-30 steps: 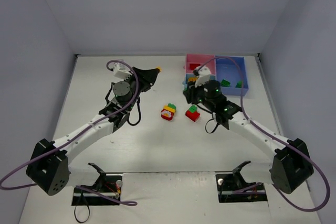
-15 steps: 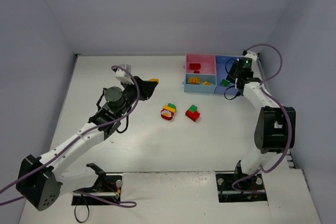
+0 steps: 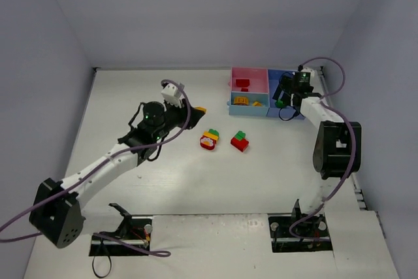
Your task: Sort the legos into containers by color
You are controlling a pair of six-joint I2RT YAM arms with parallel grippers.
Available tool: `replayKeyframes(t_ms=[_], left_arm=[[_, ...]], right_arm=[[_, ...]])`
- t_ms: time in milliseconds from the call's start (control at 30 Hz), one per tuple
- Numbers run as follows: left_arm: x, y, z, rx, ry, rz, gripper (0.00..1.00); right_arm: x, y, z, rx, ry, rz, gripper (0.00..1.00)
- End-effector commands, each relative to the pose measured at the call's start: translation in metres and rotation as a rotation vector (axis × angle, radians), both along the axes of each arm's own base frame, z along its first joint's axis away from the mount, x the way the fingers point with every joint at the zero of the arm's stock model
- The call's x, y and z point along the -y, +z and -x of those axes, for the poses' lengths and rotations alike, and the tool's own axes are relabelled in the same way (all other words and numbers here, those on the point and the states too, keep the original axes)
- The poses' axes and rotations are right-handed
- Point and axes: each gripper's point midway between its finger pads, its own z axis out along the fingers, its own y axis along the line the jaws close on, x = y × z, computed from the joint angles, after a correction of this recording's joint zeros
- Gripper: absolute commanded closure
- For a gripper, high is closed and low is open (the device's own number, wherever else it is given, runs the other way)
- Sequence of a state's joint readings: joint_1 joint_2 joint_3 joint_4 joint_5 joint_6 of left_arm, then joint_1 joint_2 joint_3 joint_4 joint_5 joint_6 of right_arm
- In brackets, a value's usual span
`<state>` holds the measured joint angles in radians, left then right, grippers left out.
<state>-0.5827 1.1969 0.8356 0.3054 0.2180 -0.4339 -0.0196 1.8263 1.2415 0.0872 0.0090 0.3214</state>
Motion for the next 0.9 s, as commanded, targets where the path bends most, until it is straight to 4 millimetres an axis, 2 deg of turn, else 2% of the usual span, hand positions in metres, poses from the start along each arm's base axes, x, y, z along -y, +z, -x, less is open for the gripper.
replayKeyframes(t_ms=[0,33,67,100,133,167,333,367,400,433,467,500,533,567,600,633,667,733,767,833,867], left_arm=[[0.027,0.044,-0.018,0.066,-0.060,0.043,1.00],[0.036,0.060,-0.023,0.077,-0.072,0.051,1.00],[0.046,0.046,-0.034,0.033,-0.076,0.032,1.00],[0.052,0.046,-0.040,0.021,-0.077,0.031,1.00],[0.062,0.063,-0.045,0.031,-0.088,0.046,1.00],[0.074,0.044,-0.057,-0.010,-0.093,0.025,1.00],[0.119,0.030,-0.085,-0.091,-0.123,0.018,1.00],[0.131,0.010,-0.092,-0.125,-0.132,0.003,1.00],[0.140,0.022,-0.098,-0.109,-0.140,0.023,1.00],[0.147,0.018,-0.102,-0.112,-0.144,0.022,1.00],[0.155,-0.001,-0.108,-0.137,-0.146,0.003,1.00],[0.162,0.010,-0.114,-0.115,-0.146,0.016,1.00],[0.166,0.005,-0.117,-0.124,-0.147,0.010,1.00],[0.173,-0.013,-0.123,-0.148,-0.150,-0.006,1.00],[0.179,-0.002,-0.126,-0.126,-0.157,0.007,0.94],[0.184,-0.005,-0.128,-0.124,-0.161,0.005,0.94],[0.188,-0.017,-0.133,-0.131,-0.162,-0.006,0.94],[0.195,-0.012,-0.140,-0.110,-0.155,0.004,0.93],[0.198,-0.024,-0.145,-0.122,-0.149,-0.008,0.93],[0.200,-0.021,-0.153,-0.105,-0.132,-0.007,0.92],[0.200,-0.031,-0.158,-0.111,-0.116,-0.021,0.91]], right_arm=[[-0.008,0.091,-0.003,0.217,0.039,-0.027,0.23],[-0.012,0.090,0.005,0.214,0.047,-0.046,0.23],[-0.013,0.106,0.014,0.248,0.048,-0.055,0.23],[-0.015,0.109,0.020,0.254,0.046,-0.068,0.23],[-0.019,0.105,0.029,0.244,0.052,-0.095,0.23],[-0.022,0.117,0.038,0.269,0.054,-0.109,0.23],[-0.030,0.119,0.075,0.260,0.040,-0.180,0.23],[-0.032,0.125,0.082,0.278,0.048,-0.191,0.23],[-0.036,0.116,0.090,0.255,0.062,-0.208,0.23],[-0.037,0.114,0.095,0.249,0.066,-0.210,0.23],[-0.039,0.117,0.102,0.253,0.069,-0.213,0.23],[-0.040,0.108,0.109,0.236,0.081,-0.217,0.23],[-0.042,0.107,0.113,0.235,0.089,-0.219,0.23],[-0.042,0.110,0.119,0.245,0.092,-0.218,0.23],[-0.044,0.102,0.126,0.230,0.098,-0.226,0.23],[-0.045,0.103,0.129,0.234,0.105,-0.229,0.23],[-0.047,0.106,0.133,0.244,0.114,-0.235,0.23],[-0.052,0.100,0.140,0.230,0.137,-0.252,0.23],[-0.053,0.102,0.143,0.235,0.140,-0.256,0.23],[-0.056,0.099,0.148,0.233,0.156,-0.262,0.23],[-0.057,0.102,0.149,0.243,0.162,-0.263,0.23]])
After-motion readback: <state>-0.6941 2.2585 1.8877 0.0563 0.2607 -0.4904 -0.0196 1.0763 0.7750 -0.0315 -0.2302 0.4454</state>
